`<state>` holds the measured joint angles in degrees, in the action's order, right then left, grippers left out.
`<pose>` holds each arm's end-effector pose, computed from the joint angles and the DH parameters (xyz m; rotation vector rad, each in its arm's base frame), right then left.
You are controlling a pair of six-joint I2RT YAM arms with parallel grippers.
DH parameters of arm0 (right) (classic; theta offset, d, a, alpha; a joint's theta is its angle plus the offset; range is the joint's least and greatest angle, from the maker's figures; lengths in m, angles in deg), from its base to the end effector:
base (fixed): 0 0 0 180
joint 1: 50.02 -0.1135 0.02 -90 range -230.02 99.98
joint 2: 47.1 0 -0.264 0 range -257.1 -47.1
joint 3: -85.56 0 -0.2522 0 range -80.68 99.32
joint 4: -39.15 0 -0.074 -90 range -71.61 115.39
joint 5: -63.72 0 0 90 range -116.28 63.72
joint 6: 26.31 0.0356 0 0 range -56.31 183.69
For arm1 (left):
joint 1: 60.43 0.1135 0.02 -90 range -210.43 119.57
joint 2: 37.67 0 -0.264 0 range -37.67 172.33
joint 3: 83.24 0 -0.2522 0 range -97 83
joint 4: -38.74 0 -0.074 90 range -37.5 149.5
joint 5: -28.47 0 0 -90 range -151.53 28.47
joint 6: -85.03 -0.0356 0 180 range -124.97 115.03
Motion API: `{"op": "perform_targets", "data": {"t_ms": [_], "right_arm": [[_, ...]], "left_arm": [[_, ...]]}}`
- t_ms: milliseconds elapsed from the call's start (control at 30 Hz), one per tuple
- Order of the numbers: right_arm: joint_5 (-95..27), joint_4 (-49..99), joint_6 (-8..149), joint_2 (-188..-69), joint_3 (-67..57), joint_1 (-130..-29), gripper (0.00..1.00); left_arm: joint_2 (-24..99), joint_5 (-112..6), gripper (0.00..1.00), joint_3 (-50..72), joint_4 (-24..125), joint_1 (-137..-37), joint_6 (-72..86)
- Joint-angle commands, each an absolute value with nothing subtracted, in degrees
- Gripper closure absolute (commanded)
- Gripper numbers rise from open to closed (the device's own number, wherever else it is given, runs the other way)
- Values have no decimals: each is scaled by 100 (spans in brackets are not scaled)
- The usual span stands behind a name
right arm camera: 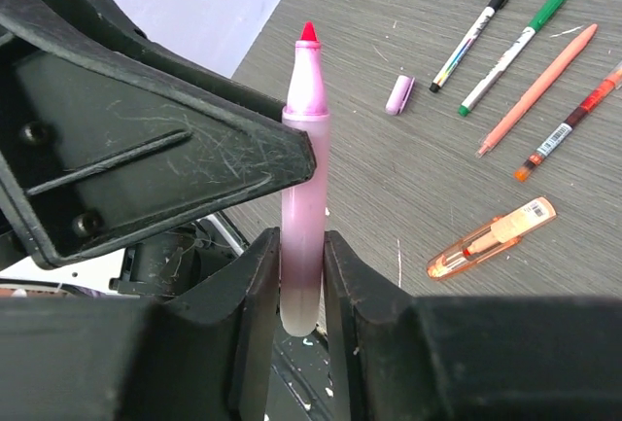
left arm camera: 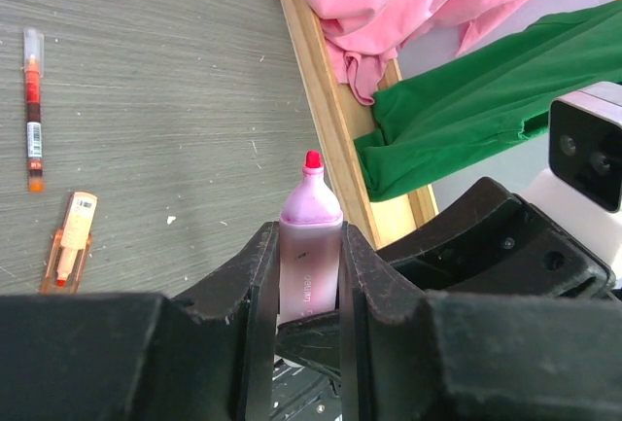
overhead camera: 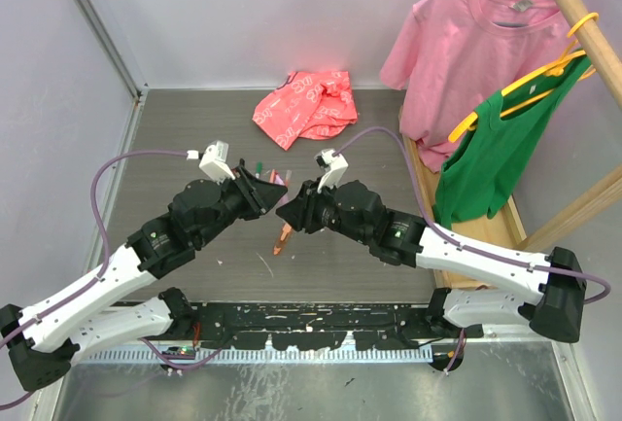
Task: Insert the pens into the pen caps
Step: Pick up the pen from the center of the board.
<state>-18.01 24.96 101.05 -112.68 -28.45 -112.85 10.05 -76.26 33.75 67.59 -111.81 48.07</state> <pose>0.1275 0.2371 0.3297 -0.3221 1.9270 1.0832 0.1263 -0.1436 0.3499 -0.2234 1.9187 -1.0437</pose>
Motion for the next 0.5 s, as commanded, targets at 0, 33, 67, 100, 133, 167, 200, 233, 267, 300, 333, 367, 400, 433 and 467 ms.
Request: {"op": "perform_targets", "data": {"t_ms": [0, 33, 67, 100, 133, 167, 200, 233, 267, 300, 333, 367, 400, 433, 467], "right_arm": [[-1861, 2915, 10209, -11310, -2715, -11287, 74], [-1863, 2924, 10209, -11323, -2703, -11286, 76], [-1856, 2924, 10205, -11340, -2691, -11286, 79], [-1855, 2918, 10201, -11337, -2680, -11286, 82], [-1836, 2923, 10201, -11337, -2677, -11286, 88], [-1814, 2925, 10201, -11325, -2686, -11286, 91], [-1774, 2922, 10215, -11308, -2697, -11287, 95], [-1723, 2924, 10232, -11265, -2717, -11286, 97], [-1670, 2921, 10254, -11230, -2736, -11286, 99], [-1603, 2923, 10268, -11174, -2767, -11286, 100], [-1554, 2918, 10278, -11122, -2794, -11286, 100], [-1504, 2920, 10284, -11070, -2821, -11286, 100], [-1439, 2901, 10281, -11010, -2853, -11286, 100], [-1426, 2845, 10276, -10959, -2860, -11286, 100], [-1428, 2776, 10261, -10921, -2865, -11286, 100]], "left_arm": [[896, -7592, 85, 3311, 6237, -11208, 4709], [879, -7598, 84, 3311, 6234, -11205, 4700], [862, -7610, 82, 3316, 6241, -11205, 4677], [844, -7624, 79, 3317, 6247, -11203, 4649], [820, -7652, 74, 3321, 6265, -11203, 4612], [801, -7682, 67, 3313, 6287, -11207, 4579], [778, -7726, 60, 3302, 6321, -11203, 4544], [756, -7775, 51, 3272, 6376, -11204, 4491], [744, -7827, 46, 3221, 6458, -11203, 4406], [728, -7870, 42, 3156, 6559, -11205, 4298], [713, -7914, 38, 3085, 6703, -11203, 4159], [692, -7972, 34, 3020, 6839, -11206, 4035], [676, -8030, 30, 2945, 6981, -11201, 3913], [659, -8105, 26, 2881, 7115, -11196, 3784], [640, -8189, 24, 2807, 7280, -11197, 3675]]}}
